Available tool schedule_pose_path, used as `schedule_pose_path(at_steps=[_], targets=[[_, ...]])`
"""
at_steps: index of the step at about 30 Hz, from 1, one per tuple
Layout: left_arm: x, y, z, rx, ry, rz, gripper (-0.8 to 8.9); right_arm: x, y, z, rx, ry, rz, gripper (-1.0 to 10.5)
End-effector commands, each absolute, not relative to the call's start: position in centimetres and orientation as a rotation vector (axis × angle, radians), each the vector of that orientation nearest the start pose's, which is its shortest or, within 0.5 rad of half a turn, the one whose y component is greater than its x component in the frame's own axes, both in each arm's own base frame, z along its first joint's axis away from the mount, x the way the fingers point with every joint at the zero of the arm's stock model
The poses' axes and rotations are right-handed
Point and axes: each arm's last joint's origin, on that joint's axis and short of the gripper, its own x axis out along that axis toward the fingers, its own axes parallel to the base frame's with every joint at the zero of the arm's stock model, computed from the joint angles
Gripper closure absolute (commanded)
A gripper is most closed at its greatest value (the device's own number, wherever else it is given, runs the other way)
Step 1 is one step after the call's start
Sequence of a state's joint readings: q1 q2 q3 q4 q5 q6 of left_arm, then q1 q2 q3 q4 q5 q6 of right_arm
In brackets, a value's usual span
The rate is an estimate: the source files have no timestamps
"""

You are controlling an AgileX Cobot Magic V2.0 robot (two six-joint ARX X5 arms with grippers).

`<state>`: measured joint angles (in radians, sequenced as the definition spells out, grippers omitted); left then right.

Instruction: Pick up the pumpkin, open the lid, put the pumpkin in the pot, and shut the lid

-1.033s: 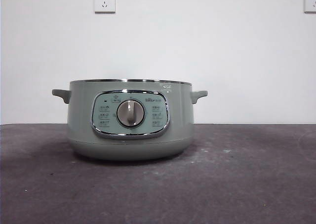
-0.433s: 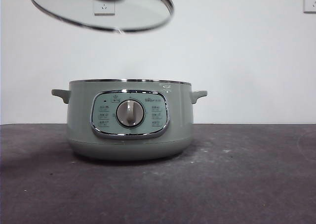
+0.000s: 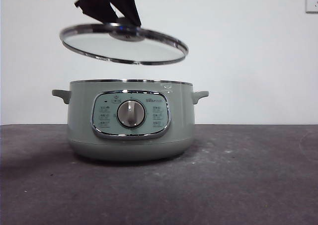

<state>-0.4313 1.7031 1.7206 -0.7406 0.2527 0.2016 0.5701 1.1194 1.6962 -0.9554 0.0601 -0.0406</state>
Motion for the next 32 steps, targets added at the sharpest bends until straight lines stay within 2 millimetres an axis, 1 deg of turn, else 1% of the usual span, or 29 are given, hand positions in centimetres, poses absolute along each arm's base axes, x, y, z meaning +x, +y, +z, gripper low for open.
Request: schedule_pose_path(at_steps=[1, 7, 18, 32], targets=[[34.0, -16.5, 36.8, 0.257, 0.620, -0.741, 8.22, 14.1, 8.9, 48.9, -0.149, 0.354, 0.512, 2.9], [35.1, -17.0, 35.2, 0.276, 0.645, -0.742, 8.22, 14.1, 8.9, 48.9, -0.151, 0.354, 0.513, 2.9], [35.6, -17.2, 34.6, 0.289, 0.653, -0.724, 8.22, 14.1, 8.9, 48.9, -0.153, 0.360, 0.517, 2.9], [36.9, -17.8, 32.0, 0.292, 0.731, -0.732, 8.22, 14.1, 8.8, 48.8, -0.157, 0.373, 0.516, 2.9]])
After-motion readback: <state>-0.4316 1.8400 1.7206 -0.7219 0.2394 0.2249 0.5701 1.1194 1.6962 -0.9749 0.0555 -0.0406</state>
